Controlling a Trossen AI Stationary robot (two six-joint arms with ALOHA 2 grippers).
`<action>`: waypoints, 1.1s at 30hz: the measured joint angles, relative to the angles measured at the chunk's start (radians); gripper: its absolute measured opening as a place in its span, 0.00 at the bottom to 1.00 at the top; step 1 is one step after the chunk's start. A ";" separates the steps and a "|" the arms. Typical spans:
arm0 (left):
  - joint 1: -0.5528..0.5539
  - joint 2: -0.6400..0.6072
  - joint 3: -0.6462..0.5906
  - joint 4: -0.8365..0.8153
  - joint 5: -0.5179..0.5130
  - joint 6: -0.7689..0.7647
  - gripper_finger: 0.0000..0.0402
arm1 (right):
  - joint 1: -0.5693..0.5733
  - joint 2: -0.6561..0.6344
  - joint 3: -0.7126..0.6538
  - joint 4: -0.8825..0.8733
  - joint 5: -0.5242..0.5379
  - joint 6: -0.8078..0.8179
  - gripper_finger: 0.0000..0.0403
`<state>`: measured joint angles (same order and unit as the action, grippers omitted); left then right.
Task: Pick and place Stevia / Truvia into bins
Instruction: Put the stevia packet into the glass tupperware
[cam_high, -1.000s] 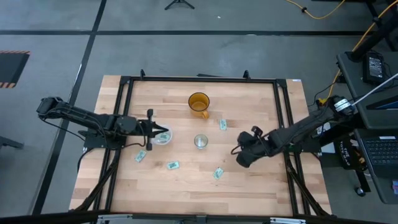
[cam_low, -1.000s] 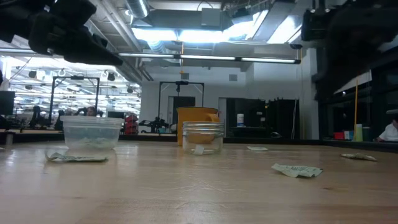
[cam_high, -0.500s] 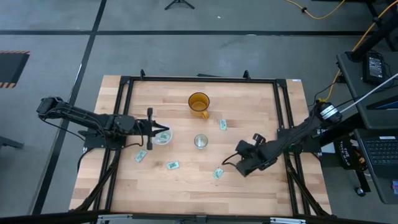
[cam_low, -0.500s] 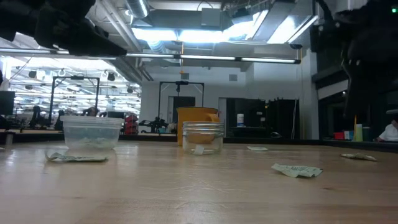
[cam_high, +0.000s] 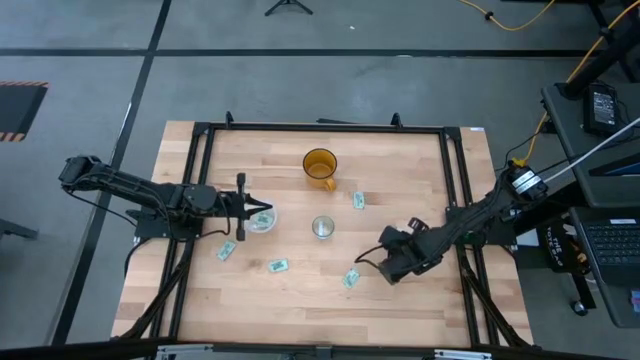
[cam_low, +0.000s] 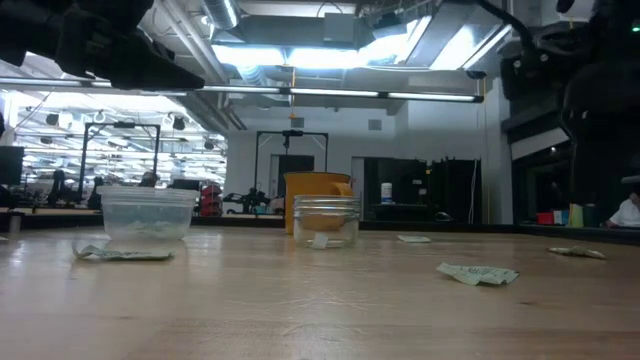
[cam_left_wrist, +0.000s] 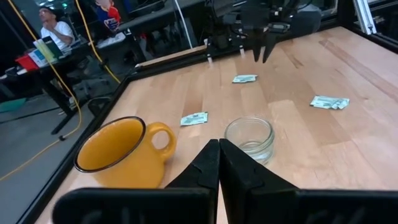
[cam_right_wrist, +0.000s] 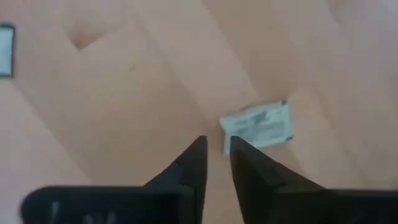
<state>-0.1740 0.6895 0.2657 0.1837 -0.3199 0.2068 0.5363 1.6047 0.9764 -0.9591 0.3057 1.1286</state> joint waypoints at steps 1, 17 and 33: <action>0.000 0.000 0.000 0.000 0.000 -0.006 0.01 | -0.003 0.000 0.000 0.002 -0.018 0.005 0.23; 0.000 0.000 0.000 0.000 0.006 -0.010 0.01 | -0.060 0.060 0.000 0.009 -0.037 0.044 0.53; 0.000 0.000 0.000 0.000 0.007 -0.013 0.01 | -0.155 0.105 -0.002 0.013 -0.119 0.054 0.57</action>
<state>-0.1738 0.6898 0.2657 0.1837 -0.3130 0.1936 0.3817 1.7095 0.9749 -0.9457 0.1864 1.1829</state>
